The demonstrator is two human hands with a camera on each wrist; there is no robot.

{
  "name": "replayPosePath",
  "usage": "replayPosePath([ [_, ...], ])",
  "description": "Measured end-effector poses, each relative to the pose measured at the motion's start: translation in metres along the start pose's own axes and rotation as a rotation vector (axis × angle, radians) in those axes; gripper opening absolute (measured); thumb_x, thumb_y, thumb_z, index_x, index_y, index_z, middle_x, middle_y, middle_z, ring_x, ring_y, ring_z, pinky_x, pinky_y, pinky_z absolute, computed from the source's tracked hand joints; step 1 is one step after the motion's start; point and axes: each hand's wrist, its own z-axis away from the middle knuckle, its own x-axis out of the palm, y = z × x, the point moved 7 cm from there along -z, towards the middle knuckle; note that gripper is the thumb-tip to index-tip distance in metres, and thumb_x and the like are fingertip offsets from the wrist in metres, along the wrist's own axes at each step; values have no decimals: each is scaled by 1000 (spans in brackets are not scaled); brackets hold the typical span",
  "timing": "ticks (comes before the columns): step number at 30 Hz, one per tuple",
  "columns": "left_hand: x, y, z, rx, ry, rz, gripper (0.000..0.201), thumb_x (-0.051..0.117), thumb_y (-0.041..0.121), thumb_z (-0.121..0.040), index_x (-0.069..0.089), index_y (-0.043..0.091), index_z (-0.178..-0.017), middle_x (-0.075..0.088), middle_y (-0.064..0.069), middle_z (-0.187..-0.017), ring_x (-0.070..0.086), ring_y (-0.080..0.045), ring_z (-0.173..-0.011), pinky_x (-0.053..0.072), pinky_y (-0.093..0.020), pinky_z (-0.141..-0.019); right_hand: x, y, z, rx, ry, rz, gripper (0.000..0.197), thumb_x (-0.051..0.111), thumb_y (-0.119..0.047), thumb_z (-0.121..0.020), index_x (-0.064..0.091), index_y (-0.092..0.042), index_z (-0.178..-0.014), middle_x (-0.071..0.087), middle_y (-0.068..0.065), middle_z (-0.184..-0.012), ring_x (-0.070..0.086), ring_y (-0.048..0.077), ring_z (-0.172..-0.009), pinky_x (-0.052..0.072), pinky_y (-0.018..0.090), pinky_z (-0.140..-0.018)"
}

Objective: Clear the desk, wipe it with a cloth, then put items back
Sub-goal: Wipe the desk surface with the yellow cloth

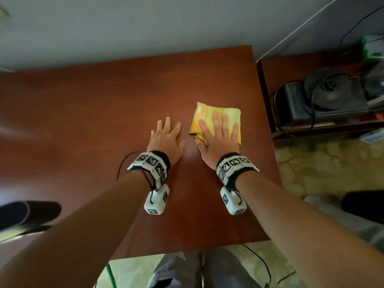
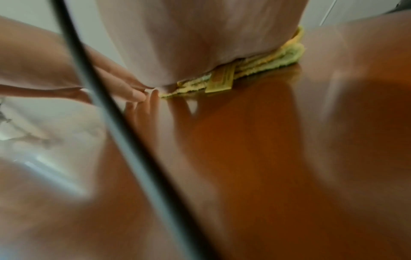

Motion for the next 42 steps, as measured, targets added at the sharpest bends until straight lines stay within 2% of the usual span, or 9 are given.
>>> replayPosePath([
  [4,23,-11,43,-62,5,73,64,39,42,-102,16,24,-159,2,-9,-167,0,-32,-153,12,-51,-123,22,-31,55,-55,-50,8,64,18,-58,-102,-5,-37,-158,-16,7,-166,-17,32,-152,-9,60,-119],
  [8,26,-29,73,-162,7,137,64,41,44,-102,17,27,-159,3,-6,-167,2,-30,-154,16,-52,-122,29,-42,65,-66,-32,24,64,18,-57,-101,0,-35,-159,-13,9,-167,-15,34,-152,-9,61,-118],
  [11,24,-51,87,-270,-17,157,66,44,48,-100,16,30,-158,0,-3,-168,0,-29,-154,21,-57,-120,28,-44,56,-56,-19,30,64,18,-57,-101,2,-36,-159,-11,9,-167,-13,34,-152,-8,62,-118],
  [16,30,-90,100,-442,-95,223,75,47,58,-96,11,34,-158,-6,-4,-167,-3,-34,-153,26,-61,-116,16,-55,16,31,-29,-57,64,17,-58,-101,-3,-38,-158,-19,8,-166,-20,33,-151,-11,61,-118],
  [20,29,-127,108,-491,-98,228,79,50,56,-96,6,35,-158,-11,-5,-167,-7,-35,-153,27,-63,-115,9,-74,-9,116,-46,-91,66,17,-59,-100,-4,-38,-158,-22,10,-165,-22,35,-150,-11,63,-117],
  [25,24,-191,117,-552,-53,277,80,51,56,-95,6,35,-158,-10,-4,-167,-7,-35,-153,29,-63,-114,9,-120,-31,112,-57,-54,66,15,-61,-99,-6,-38,-158,-23,11,-164,-22,35,-150,-11,64,-117],
  [33,-2,-300,136,-488,73,282,67,47,47,-100,16,33,-157,0,4,-168,0,-29,-154,32,-62,-113,21,-279,-58,-49,-54,-23,64,17,-59,-100,-4,-38,-158,-24,11,-164,-24,35,-150,-13,63,-117],
  [39,-11,-396,153,-552,71,295,69,47,49,-98,16,32,-157,2,-1,-168,2,-32,-154,30,-62,-114,51,-452,-43,-390,-54,38,63,24,-57,-101,6,-39,-158,-14,10,-166,-15,36,-152,-10,63,-118],
  [42,-17,-425,151,-560,70,311,70,46,49,-98,15,31,-158,3,-2,-168,2,-34,-153,29,-61,-115,59,-481,-33,-430,-32,54,61,26,-57,-100,11,-40,-157,-9,9,-167,-10,35,-153,-7,62,-119],
])
